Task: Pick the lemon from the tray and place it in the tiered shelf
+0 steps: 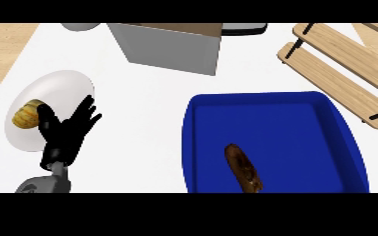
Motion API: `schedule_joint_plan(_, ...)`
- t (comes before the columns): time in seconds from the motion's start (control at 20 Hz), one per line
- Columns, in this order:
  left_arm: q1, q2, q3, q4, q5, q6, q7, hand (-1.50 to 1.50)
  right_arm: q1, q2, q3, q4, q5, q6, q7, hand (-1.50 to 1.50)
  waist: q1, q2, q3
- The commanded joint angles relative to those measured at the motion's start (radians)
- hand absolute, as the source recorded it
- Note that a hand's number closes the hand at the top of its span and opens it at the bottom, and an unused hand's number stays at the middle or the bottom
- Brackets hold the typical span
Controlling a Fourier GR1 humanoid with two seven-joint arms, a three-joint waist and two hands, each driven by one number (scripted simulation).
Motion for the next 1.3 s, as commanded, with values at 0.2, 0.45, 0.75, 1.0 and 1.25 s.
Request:
schedule_joint_plan(0.2,-0.022,0.001,0.001,0.044,0.007,-0.022,0.014,0.0,-0.005,0.036,-0.112,-0.024,-0.128,-0.204,-0.042,-1.5,-0.001,0.007,-0.006)
schedule_joint_plan(0.45,-0.015,0.01,0.013,0.066,-0.003,-0.025,-0.015,0.0,-0.052,0.004,-0.161,-0.079,-0.2,-0.23,-0.007,-1.5,-0.007,0.004,-0.006)
schedule_joint_plan(0.75,0.011,-0.043,-0.034,-0.039,-0.029,0.032,0.055,0.0,0.023,-0.073,-0.173,-0.179,-0.152,-0.32,0.038,-1.5,-0.016,-0.002,-0.006)
schedule_joint_plan(1.0,0.033,-0.01,0.025,0.058,-0.001,-0.012,-0.028,0.0,0.076,-0.131,-0.191,-0.302,-0.094,-0.339,0.162,-1.5,-0.025,-0.003,-0.007)
schedule_joint_plan(1.25,-0.046,0.019,0.072,0.102,0.034,-0.019,0.021,0.0,0.189,-0.205,-0.317,-0.458,-0.214,-0.247,0.185,-1.5,-0.045,-0.003,-0.007)
